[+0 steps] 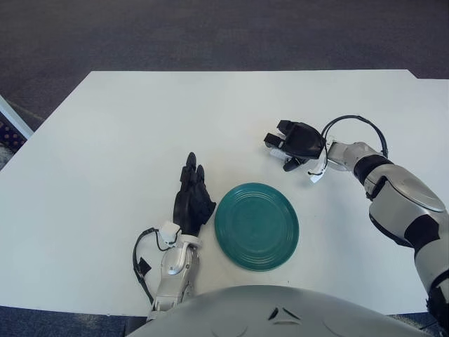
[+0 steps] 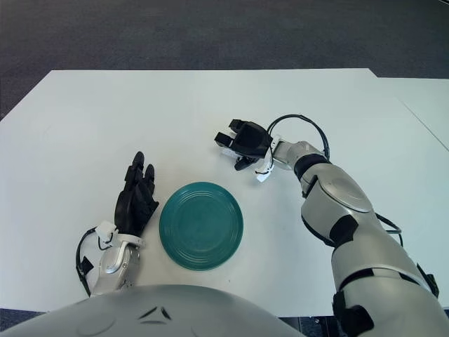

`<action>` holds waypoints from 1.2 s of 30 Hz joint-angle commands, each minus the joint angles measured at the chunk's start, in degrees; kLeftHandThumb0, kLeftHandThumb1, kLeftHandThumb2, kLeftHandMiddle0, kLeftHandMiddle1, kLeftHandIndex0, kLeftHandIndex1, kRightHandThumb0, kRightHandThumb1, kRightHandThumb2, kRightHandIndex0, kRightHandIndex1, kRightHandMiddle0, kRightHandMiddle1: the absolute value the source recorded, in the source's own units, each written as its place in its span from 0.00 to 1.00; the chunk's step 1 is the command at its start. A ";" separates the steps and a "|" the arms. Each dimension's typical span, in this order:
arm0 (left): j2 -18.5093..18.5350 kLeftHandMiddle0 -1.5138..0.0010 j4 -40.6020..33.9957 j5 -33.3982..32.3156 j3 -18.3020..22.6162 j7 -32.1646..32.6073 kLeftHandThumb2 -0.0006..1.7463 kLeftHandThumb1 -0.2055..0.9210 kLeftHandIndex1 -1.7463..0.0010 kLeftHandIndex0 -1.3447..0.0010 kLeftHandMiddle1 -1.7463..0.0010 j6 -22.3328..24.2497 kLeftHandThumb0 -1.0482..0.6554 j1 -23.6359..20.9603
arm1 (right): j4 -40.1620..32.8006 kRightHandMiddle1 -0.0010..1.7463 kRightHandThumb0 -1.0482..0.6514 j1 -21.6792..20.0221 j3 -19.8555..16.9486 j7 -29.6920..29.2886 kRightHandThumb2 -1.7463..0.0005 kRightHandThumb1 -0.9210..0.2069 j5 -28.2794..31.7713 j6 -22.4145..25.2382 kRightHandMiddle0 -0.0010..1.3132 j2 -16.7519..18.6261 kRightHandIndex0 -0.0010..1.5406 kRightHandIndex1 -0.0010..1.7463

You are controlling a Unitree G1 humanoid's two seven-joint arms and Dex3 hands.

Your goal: Put the charger into the plate.

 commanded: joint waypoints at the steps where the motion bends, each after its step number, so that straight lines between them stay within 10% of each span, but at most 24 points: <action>1: -1.66 0.98 1.79 -0.03 0.13 -0.21 0.48 1.00 0.98 0.98 1.00 1.82 0.00 0.55 | -0.19 1.00 0.32 0.38 -0.28 0.13 0.63 0.00 0.20 -0.54 0.64 -0.11 0.68 1.00; 20: -1.75 1.00 2.54 -0.35 0.66 -1.31 0.50 1.00 0.98 1.00 1.00 2.77 0.00 -0.34 | -2.40 1.00 0.36 -1.00 -12.76 17.64 0.63 0.00 12.79 -11.32 0.56 -4.77 0.61 1.00; 36: -1.13 1.00 5.07 1.65 1.65 -1.31 0.54 1.00 0.97 0.99 1.00 2.30 0.00 -2.14 | -8.62 1.00 0.35 2.21 -21.12 31.78 0.64 0.00 19.95 -9.08 0.56 -6.44 0.55 1.00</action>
